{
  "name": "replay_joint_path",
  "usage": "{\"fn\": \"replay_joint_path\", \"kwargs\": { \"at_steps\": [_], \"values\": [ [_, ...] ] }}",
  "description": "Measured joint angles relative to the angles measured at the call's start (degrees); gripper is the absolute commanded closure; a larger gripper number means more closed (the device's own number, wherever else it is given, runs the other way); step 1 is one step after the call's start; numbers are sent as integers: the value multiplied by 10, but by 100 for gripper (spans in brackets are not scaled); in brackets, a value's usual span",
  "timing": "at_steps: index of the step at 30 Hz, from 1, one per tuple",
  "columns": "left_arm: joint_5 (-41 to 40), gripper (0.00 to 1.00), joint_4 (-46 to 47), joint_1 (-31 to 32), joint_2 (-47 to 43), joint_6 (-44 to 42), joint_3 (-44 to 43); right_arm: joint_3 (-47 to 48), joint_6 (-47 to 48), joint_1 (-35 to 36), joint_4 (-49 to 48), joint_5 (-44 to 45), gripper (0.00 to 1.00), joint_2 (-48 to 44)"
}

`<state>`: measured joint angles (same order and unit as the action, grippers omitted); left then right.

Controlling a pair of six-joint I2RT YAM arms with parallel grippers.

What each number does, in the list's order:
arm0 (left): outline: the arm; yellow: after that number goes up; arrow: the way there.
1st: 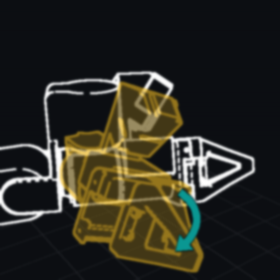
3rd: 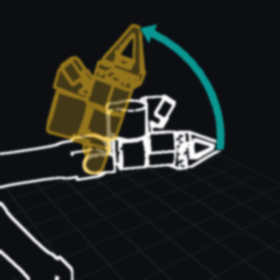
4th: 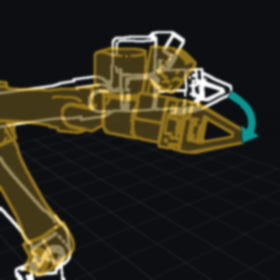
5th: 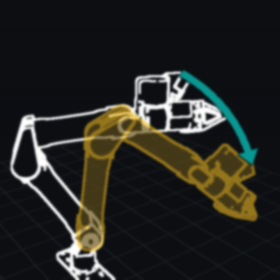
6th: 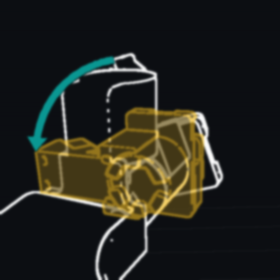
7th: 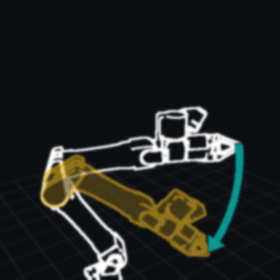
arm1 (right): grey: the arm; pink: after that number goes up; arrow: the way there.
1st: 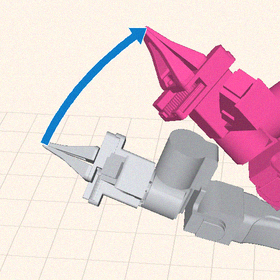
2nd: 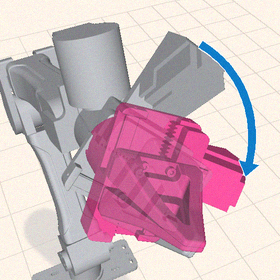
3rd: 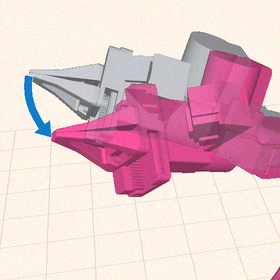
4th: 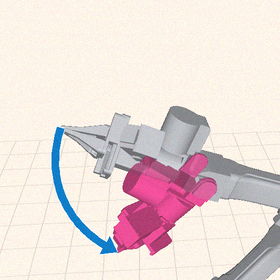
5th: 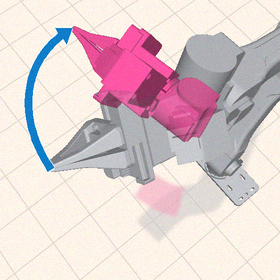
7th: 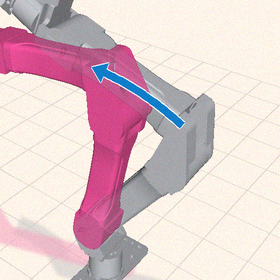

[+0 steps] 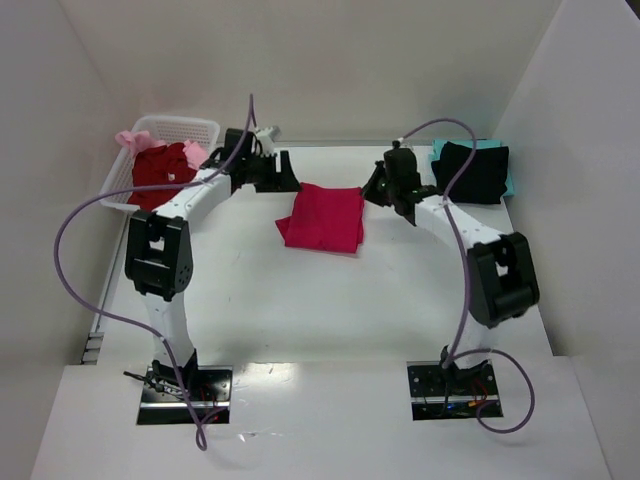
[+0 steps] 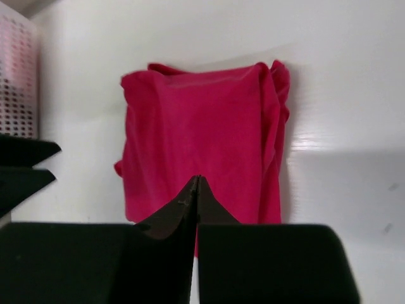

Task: Fold and stack the t-shirts

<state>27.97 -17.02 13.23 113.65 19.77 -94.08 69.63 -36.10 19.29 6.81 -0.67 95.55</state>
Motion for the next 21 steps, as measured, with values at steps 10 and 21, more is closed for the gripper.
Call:
{"fn": "replay_joint_path", "kwargs": {
  "at_steps": [10,21],
  "values": [
    [17,70,66,83,-6,31,174,123,30,0,-25,-96,100,216],
    [-14,75,84,89,2,46,178,171,40,-6,-38,-101,100,281]
  ]
}}
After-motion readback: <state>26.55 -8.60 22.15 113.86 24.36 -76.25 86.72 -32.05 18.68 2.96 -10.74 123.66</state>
